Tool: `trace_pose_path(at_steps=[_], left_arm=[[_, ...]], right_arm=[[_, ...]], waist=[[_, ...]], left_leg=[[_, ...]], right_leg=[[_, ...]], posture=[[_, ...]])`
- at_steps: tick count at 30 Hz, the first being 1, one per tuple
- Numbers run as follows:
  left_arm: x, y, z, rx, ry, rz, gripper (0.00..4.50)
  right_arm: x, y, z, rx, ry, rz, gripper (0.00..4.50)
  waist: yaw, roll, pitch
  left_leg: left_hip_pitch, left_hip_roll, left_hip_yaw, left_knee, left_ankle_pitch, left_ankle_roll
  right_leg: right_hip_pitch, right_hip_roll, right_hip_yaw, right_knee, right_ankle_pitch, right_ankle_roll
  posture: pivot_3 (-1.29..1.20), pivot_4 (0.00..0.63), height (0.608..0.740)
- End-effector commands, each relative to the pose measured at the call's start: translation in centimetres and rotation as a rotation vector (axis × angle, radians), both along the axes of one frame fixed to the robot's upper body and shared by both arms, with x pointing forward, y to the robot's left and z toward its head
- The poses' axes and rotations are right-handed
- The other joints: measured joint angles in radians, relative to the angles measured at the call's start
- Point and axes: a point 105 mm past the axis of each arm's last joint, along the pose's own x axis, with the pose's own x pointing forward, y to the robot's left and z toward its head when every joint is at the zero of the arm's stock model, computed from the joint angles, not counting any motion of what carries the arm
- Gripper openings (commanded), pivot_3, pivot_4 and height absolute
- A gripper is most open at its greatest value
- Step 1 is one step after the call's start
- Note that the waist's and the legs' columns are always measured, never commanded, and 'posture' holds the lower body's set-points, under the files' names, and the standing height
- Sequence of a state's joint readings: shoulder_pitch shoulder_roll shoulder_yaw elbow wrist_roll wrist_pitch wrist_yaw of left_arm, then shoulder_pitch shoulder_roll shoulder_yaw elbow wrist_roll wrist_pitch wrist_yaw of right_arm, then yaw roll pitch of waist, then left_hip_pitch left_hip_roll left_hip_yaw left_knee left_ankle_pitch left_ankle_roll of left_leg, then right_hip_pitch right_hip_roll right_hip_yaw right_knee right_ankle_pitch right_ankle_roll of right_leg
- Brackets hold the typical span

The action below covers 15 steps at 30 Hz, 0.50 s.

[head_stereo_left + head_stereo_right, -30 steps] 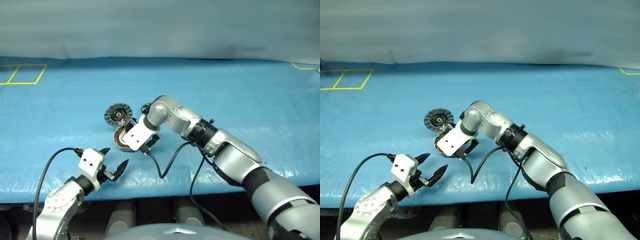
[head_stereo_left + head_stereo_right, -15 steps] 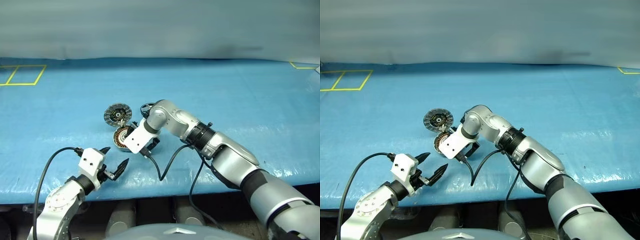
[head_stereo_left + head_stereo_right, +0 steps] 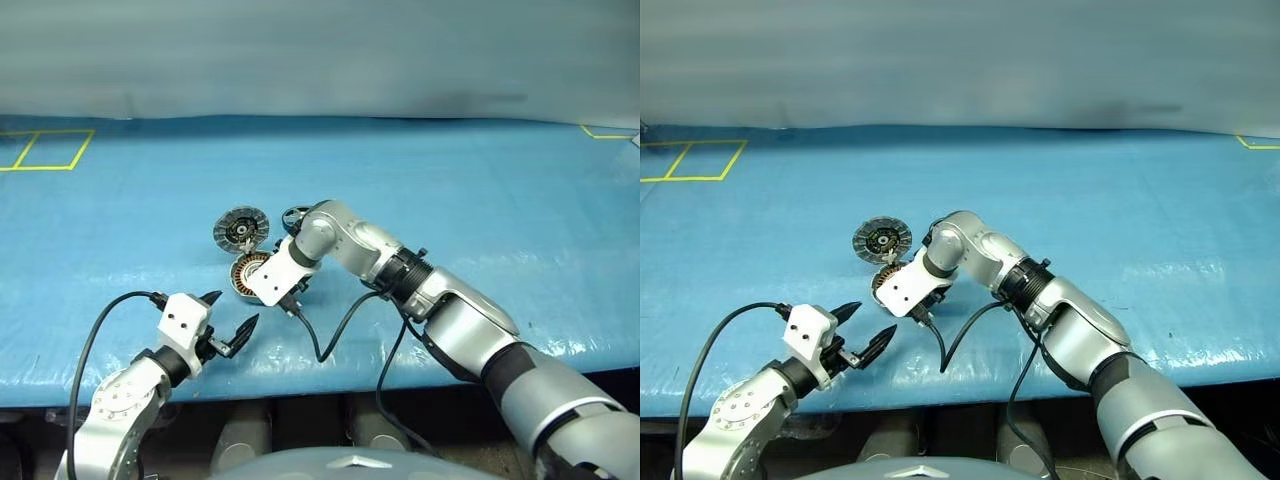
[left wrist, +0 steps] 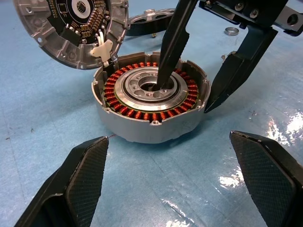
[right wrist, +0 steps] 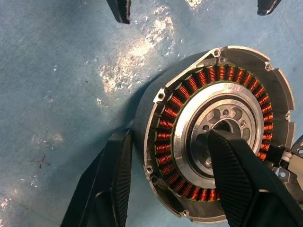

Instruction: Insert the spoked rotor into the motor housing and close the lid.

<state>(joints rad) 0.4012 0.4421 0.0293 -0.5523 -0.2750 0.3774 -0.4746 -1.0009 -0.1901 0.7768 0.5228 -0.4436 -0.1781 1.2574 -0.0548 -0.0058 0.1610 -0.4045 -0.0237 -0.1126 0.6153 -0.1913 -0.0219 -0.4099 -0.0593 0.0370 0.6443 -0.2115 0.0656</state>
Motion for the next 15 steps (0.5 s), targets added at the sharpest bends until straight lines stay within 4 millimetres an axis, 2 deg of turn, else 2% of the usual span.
trace_pose_path(at_steps=[1, 15], left_arm=[[0.2, -0.1, 0.8, 0.006, -0.04, -0.006, 4.5], [1.1, -0.6, 0.7, -0.002, -0.034, -0.054, 4.5]], right_arm=[[0.2, -1.4, 0.3, -0.017, 0.017, -0.041, 2.06], [-0.2, -6.7, -0.2, -0.085, 0.04, -0.18, 2.06]], waist=[[0.003, 0.0, 0.0], [0.019, 0.0, 0.0]], left_leg=[[0.0, 0.0, 0.0, 0.0, 0.0, 0.0], [0.0, 0.0, 0.0, 0.0, 0.0, 0.0]], right_leg=[[0.0, 0.0, 0.0, 0.0, 0.0, 0.0], [0.001, 0.0, 0.0, 0.0, 0.0, 0.0]], posture=[[0.0, 0.15, 0.74], [0.0, 0.15, 0.74]])
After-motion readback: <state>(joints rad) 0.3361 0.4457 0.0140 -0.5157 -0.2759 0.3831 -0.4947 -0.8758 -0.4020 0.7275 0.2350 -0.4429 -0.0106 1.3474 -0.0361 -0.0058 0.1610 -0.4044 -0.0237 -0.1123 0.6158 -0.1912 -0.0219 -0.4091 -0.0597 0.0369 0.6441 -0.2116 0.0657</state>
